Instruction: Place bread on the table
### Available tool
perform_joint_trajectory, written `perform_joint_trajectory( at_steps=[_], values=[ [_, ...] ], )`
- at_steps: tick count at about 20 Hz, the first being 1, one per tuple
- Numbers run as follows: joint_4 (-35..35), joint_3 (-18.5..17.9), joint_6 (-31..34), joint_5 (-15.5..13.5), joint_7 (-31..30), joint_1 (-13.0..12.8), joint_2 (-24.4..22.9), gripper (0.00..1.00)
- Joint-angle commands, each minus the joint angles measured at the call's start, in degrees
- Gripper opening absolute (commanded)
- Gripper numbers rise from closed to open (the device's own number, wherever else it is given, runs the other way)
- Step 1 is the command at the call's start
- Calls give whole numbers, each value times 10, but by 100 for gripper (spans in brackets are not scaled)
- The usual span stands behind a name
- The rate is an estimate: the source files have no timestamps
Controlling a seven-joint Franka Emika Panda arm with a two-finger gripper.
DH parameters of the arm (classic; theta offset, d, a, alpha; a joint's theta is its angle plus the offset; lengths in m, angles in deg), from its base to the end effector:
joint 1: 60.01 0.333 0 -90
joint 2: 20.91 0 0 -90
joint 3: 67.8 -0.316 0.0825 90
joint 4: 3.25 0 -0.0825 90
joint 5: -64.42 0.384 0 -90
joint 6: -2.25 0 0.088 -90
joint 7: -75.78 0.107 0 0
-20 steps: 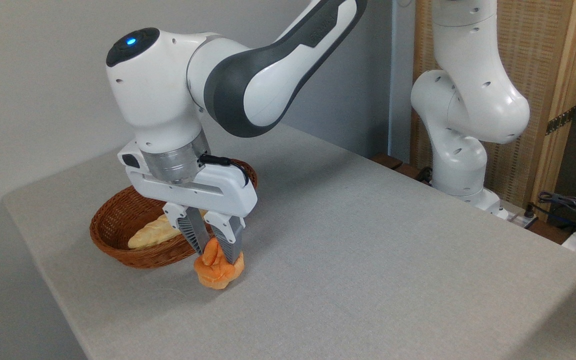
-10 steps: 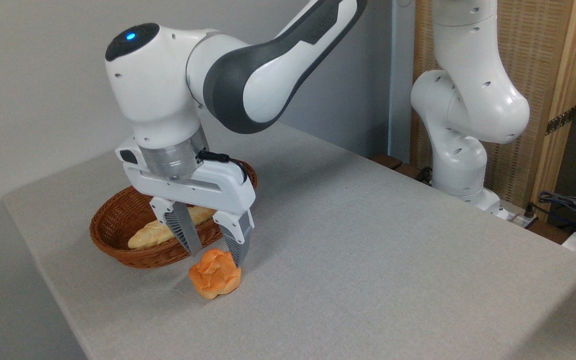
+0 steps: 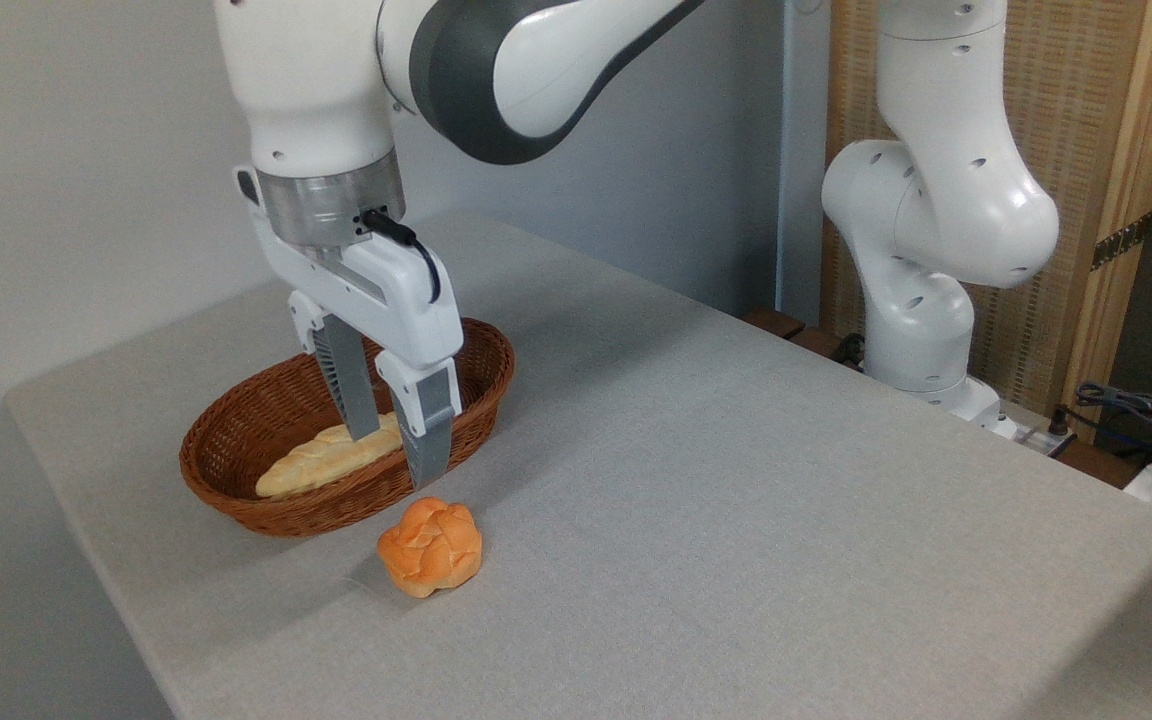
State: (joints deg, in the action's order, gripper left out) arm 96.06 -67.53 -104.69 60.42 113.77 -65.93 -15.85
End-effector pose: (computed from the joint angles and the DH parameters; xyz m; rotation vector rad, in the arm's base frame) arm 0.5912 -0.0694 0.5223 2.8716 -1.1340 0.0952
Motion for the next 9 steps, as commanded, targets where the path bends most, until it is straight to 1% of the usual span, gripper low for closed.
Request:
perform_joint_trajectory(
  at_steps=[1,3,4,6,9],
  values=[
    [3,-9,5,0,55,-1,-8,100],
    [3,-11,5,0,75,-1,-8,100],
    [3,-19,4,-1,81,0,-8,100],
    [3,-33,3,-7,80,-1,-10,100],
    [3,-33,-1,-4,81,-1,-8,100]
  ],
)
